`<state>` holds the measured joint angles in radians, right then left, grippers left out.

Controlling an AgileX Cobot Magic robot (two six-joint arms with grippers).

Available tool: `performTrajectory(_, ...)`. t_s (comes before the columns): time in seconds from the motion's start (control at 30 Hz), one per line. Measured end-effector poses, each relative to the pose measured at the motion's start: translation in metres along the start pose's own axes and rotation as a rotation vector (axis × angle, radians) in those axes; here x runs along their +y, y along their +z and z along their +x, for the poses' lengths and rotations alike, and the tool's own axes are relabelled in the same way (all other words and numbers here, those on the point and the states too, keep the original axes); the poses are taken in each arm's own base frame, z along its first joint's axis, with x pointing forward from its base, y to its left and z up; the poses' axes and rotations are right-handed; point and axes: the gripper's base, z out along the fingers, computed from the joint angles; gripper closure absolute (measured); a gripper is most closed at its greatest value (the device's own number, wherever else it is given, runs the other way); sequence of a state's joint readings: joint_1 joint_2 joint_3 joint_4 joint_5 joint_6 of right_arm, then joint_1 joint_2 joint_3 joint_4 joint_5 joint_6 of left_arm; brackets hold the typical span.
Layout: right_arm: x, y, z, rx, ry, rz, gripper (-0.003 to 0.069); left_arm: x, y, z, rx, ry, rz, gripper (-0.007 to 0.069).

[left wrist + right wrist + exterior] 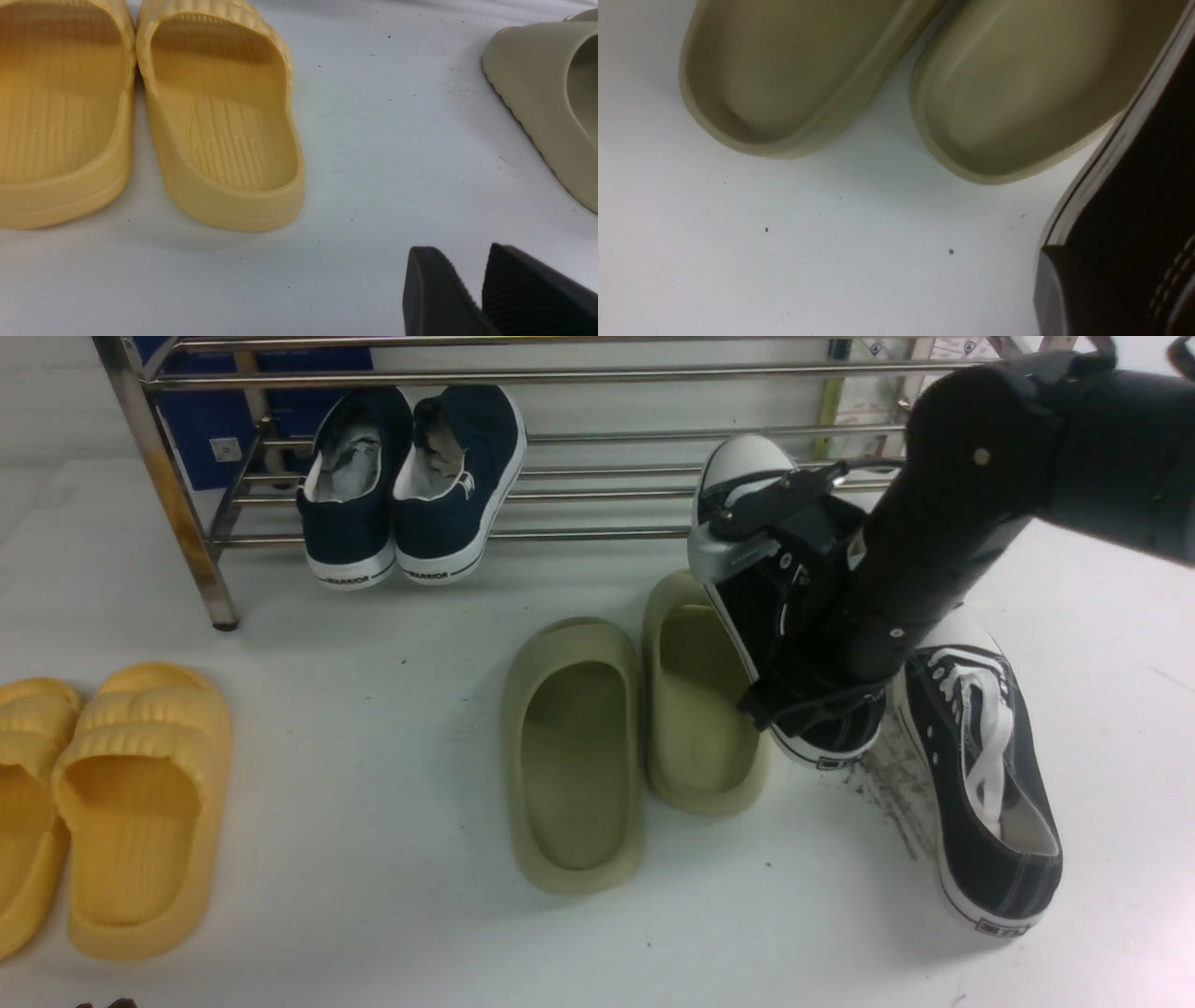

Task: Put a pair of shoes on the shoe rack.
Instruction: Use the right arm to put a shoe into the shoe rack

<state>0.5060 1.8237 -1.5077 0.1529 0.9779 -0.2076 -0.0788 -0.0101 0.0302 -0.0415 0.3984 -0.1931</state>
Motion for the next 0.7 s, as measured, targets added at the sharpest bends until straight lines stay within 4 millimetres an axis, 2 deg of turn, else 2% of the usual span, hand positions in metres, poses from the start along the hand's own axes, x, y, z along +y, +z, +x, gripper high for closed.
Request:
performTrajectory(0.1, -0.004, 0.003, -0.005, -0.001, 0.008, 0.001, 0.0629, 0.0, 0.0, 0.0, 0.0, 0.0, 0.0, 0.0441)
performTrajectory(0.27, -0.03, -0.002, -0.03, -0.057, 0.05, 0.018, 0.0629, 0.0, 0.0, 0.0, 0.0, 0.0, 0.0, 0.044)
performTrajectory(0.4, -0.047, 0.003, -0.043, -0.064, 0.061, 0.014, 0.0629, 0.0, 0.0, 0.0, 0.0, 0.0, 0.0, 0.0438)
performTrajectory(0.5, -0.061, 0.017, -0.058, -0.071, 0.066, 0.012, 0.0629, 0.0, 0.0, 0.0, 0.0, 0.0, 0.0, 0.0435)
performTrajectory(0.7, -0.077, 0.031, -0.08, -0.118, 0.066, 0.024, 0.0629, 0.0, 0.0, 0.0, 0.0, 0.001, 0.0, 0.0428)
